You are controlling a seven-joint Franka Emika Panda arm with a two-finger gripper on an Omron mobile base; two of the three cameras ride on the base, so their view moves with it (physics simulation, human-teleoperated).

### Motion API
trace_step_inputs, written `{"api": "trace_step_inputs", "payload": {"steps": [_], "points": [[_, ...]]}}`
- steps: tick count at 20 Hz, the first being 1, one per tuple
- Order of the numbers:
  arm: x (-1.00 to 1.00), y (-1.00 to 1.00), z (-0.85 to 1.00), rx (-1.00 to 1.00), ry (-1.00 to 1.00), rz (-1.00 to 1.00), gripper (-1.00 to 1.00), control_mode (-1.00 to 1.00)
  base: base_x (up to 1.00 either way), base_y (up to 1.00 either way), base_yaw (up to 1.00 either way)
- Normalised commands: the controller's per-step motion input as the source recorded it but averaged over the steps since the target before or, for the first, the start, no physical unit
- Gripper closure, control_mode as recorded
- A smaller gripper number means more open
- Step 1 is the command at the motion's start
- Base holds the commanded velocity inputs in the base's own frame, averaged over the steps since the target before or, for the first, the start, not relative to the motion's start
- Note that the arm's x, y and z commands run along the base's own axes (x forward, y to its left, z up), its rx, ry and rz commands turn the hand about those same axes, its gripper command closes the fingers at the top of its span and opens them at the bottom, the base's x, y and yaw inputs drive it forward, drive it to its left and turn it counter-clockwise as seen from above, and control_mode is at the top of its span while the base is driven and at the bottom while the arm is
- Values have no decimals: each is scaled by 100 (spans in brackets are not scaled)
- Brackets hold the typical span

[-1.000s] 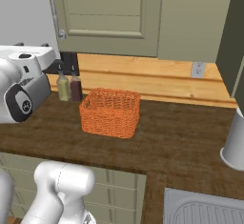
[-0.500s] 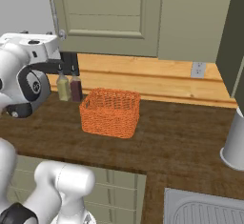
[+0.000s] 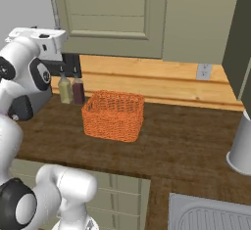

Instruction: Open the cabinet, pick up the bread from the cabinet and place it in the basket. Then move the basket to the dining counter.

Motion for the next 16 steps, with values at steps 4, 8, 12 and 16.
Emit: {"api": "trace_step_inputs", "payload": {"steps": [4, 8, 12, 16], "points": [[74, 2, 0, 1, 0, 0, -100, -100, 0, 0, 0], [59, 16, 0, 0, 0, 0, -100, -100, 0, 0, 0], [33, 24, 0, 0, -3, 0, -100, -100, 0, 0, 0], [19, 14, 0, 0, 0, 0, -100, -100, 0, 0, 0]]}}
